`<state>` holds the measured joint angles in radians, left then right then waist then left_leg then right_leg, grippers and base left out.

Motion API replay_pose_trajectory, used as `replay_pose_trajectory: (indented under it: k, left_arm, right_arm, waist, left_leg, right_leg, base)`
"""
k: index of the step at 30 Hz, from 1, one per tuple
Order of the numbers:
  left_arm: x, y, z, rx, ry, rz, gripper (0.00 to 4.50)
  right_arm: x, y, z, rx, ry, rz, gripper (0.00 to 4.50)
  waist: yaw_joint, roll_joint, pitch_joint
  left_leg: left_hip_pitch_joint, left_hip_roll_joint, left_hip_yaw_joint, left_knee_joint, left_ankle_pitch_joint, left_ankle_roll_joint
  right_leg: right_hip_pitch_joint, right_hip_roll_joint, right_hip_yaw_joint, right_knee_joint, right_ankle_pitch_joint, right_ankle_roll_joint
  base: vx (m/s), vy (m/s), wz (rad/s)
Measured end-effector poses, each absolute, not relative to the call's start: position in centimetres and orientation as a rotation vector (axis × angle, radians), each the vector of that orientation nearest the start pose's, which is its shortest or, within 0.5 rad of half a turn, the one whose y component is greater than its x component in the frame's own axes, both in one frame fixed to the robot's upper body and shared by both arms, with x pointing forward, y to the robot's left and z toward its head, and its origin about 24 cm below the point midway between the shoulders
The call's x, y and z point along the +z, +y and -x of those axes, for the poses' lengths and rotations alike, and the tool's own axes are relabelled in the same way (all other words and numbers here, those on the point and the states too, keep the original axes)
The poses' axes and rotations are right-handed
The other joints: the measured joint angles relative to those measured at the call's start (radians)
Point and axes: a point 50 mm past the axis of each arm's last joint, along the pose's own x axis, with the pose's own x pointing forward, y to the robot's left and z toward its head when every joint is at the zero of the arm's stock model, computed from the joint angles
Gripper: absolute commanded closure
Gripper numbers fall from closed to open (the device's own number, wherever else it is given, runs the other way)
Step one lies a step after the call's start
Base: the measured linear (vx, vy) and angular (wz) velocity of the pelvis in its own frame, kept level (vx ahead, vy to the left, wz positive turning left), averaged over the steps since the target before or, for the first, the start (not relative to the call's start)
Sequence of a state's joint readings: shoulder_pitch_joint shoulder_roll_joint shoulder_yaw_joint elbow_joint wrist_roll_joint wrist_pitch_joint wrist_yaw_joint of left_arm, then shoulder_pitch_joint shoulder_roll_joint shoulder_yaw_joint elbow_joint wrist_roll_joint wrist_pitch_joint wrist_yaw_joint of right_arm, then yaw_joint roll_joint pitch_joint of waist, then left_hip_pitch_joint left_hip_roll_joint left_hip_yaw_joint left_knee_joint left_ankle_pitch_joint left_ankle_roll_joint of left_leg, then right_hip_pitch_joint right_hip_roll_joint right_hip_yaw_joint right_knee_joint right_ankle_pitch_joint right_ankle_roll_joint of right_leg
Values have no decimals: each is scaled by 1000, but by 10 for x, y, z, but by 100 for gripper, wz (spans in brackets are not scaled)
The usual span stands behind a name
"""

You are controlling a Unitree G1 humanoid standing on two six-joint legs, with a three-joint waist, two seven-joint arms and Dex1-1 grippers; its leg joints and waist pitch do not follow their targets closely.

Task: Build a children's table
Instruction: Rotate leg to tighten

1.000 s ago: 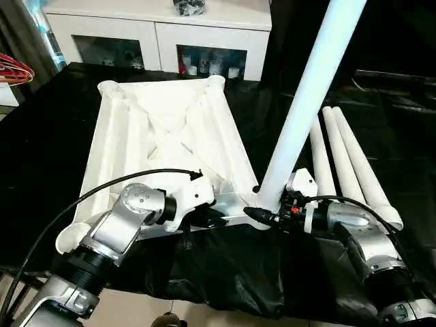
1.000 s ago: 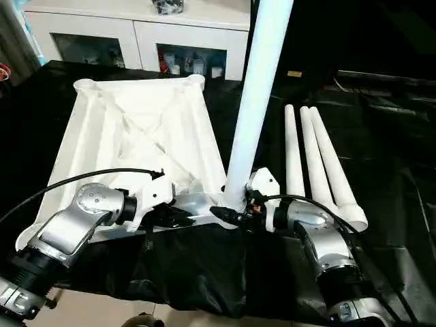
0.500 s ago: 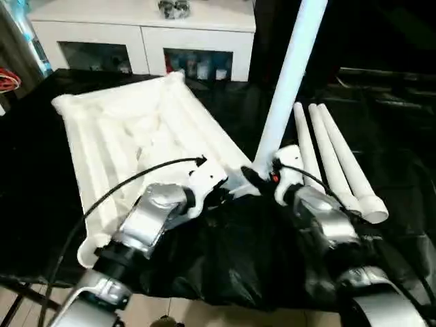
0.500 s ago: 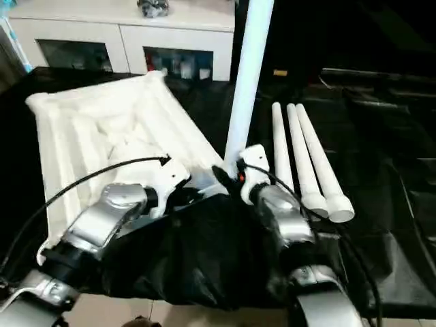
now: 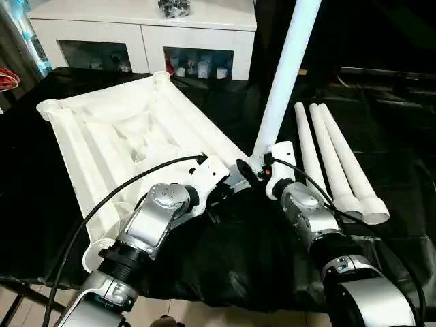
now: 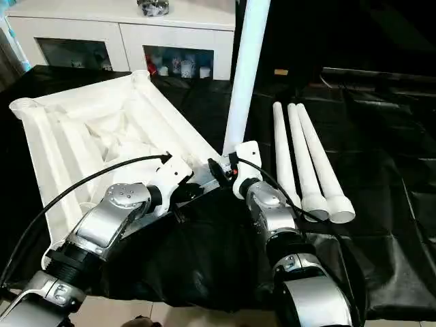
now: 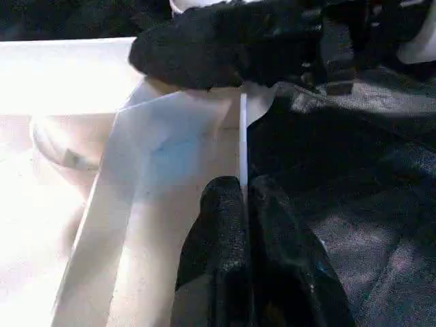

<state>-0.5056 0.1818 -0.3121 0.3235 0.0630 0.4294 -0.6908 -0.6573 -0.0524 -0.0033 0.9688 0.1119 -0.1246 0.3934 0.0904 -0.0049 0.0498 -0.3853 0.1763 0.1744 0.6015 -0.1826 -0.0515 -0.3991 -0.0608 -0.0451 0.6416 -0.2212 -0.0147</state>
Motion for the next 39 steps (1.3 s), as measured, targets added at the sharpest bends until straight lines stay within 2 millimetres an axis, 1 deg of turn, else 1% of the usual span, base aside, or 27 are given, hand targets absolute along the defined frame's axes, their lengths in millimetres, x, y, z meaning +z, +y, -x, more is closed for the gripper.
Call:
replay_pose_trajectory:
  k: [3, 7, 12, 16, 22, 29, 30, 33, 36, 39]
  left_arm:
    - [51, 80, -310, -972, 404, -347, 450]
    - [52, 84, -305, -1049, 392, -360, 450]
    - [52, 90, -299, -1144, 393, -364, 450]
    - [52, 96, -294, -1222, 391, -381, 450]
    - [53, 107, -291, -1309, 399, -413, 450]
    - [54, 115, -288, -1355, 408, -420, 450]
    - [54, 115, -288, -1356, 409, -419, 450]
    - [53, 117, -287, -1365, 411, -423, 450]
    - [53, 119, -287, -1379, 416, -422, 450]
    - [54, 119, -286, -1389, 418, -420, 450]
  right_arm:
    - [24, -112, -345, 534, 196, -30, 65]
    - [21, -130, -332, 672, 195, 16, 65]
    - [27, -147, -319, 841, 189, 71, 65]
    - [28, -155, -306, 970, 205, 87, 65]
    - [32, -166, -289, 1100, 234, 123, 65]
    - [36, -167, -283, 1164, 252, 139, 65]
    - [36, -167, -282, 1165, 253, 138, 80]
    - [36, -166, -282, 1170, 261, 135, 90]
    - [36, -164, -281, 1178, 268, 131, 126]
    - [36, -164, -281, 1180, 270, 130, 140]
  waist:
    - [5, 0, 0]
    - [20, 1, 1]
    - [27, 2, 1]
    - [28, 2, 1]
    - [26, 2, 1]
    - [28, 2, 1]
    - [28, 2, 1]
    - [28, 2, 1]
    - [29, 2, 1]
    - [30, 2, 1]
  left_leg:
    - [-1, 0, 0, 0, 0, 0]
    - [-2, 0, 0, 0, 0, 1]
    - [-1, 0, 0, 0, 0, 1]
    - [-2, 0, 0, 0, 0, 1]
    - [-2, 0, 0, 0, 0, 1]
    - [-2, 0, 0, 0, 0, 1]
    - [-2, 0, 0, 0, 0, 1]
    - [-2, 0, 0, 0, 0, 1]
    - [-2, 0, 0, 0, 0, 1]
    - [-2, 0, 0, 0, 0, 1]
  right_leg:
    - [0, 0, 0, -1, 0, 0]
    - [0, 0, 0, -3, 0, 0]
    - [0, 0, -1, -2, 0, 0]
    - [0, 0, 0, -2, 0, 0]
    - [0, 0, 0, -3, 0, 0]
    - [0, 0, -1, -3, 0, 0]
    - [0, 0, 0, -3, 0, 0]
    - [0, 0, 0, -3, 0, 0]
    - [0, 0, 0, -3, 0, 0]
    - [1, 0, 0, -3, 0, 0]
  base:
    - [0, 0, 0]
    - [0, 0, 0]
    - [0, 0, 0]
    - [0, 0, 0]
    - [0, 0, 0]
    - [0, 0, 0]
    - [0, 0, 0]
    - [0, 0, 0]
    - [0, 0, 0]
    - [0, 0, 0]
